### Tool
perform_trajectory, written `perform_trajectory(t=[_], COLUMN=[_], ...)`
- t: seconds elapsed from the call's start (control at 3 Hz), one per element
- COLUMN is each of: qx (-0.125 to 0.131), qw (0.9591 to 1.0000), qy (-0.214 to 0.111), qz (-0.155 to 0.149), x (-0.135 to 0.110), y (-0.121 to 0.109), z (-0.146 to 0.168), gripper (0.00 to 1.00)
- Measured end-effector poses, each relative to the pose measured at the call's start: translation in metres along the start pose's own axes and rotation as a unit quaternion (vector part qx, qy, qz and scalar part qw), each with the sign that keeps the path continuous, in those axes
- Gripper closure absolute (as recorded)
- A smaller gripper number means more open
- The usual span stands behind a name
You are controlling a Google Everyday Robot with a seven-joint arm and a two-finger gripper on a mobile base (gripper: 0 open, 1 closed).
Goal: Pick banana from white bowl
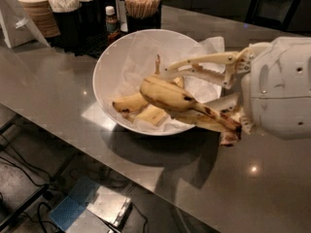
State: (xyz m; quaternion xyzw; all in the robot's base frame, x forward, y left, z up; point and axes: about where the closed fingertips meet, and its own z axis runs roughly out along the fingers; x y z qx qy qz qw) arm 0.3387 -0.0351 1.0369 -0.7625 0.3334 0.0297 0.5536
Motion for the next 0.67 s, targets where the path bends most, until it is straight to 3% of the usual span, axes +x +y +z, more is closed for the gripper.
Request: perform_trajectory(t=[0.33,0.67], qx=[-0.006,-0.007], qw=[0.9908,0.9884], qy=[-0.068,-0.066], qz=[-0.117,-0.137], x=[-0.0581,-0.0666], y=[-0.0248,-0.0276], z=[0.0102,0.0104], gripper=[1.0,1.0])
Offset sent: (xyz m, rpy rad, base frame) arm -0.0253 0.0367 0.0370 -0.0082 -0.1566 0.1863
